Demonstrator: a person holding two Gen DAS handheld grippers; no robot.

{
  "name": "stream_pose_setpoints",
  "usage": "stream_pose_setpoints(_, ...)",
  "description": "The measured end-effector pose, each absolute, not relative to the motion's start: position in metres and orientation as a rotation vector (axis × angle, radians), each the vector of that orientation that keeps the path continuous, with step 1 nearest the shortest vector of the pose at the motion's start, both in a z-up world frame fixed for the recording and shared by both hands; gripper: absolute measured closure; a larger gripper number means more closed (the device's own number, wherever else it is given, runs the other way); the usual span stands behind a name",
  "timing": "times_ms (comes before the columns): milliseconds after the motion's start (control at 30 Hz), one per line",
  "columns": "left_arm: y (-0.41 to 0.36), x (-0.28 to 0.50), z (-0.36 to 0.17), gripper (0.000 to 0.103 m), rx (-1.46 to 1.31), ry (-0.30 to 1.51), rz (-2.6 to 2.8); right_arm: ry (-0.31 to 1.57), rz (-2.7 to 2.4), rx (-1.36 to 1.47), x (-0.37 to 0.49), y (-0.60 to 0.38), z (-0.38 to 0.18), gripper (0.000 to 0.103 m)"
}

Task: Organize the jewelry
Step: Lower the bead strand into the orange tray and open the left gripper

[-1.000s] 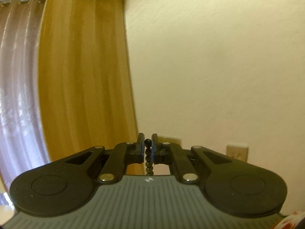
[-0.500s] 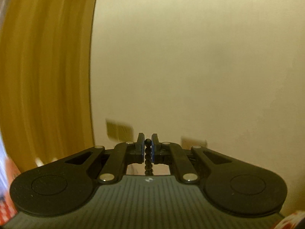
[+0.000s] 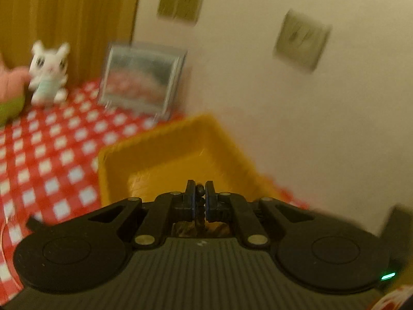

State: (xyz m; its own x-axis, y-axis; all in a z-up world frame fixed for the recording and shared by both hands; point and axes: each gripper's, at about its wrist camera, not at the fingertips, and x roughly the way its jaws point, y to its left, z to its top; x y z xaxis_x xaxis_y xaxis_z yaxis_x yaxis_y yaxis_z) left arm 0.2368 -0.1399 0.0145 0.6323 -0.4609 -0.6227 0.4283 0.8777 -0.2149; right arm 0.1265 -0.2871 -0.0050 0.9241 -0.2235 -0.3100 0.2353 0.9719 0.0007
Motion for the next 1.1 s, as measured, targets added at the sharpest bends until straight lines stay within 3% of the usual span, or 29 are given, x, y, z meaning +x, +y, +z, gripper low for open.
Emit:
stream_pose_setpoints(400,-0.144,0.250,-0.045,0.097,-0.048,0.872,-0.441,0.318,-0.231,0.039,0.126,-0.289,-0.006,0.099)
stream_pose_setpoints(433,-0.144,0.250,-0.046,0.092,-0.047,0.875,-0.436,0.318,-0.230,0.039,0.126,-0.289,-0.006,0.099)
stream_pose_setpoints(533,-0.145,0.245,-0.045,0.060,-0.033,0.866,-0.424,0.319,-0.230,0.039,0.127,-0.289,-0.006,0.099)
stream_pose_setpoints(567,-0.145,0.242,-0.043,0.057,-0.028,0.854,-0.422,0.319,-0.230,0.039,0.127,-0.289,-0.006,0.099)
stream_pose_setpoints(800,-0.138,0.232,-0.033,0.047,-0.061,0.832,-0.403,0.325,-0.228,0.041,0.128,-0.288,-0.006,0.099)
stream_pose_setpoints(1100,-0.112,0.212,-0.017,0.047,-0.113,0.782,-0.361,0.324,-0.228,0.040,0.128,-0.288,-0.006,0.099)
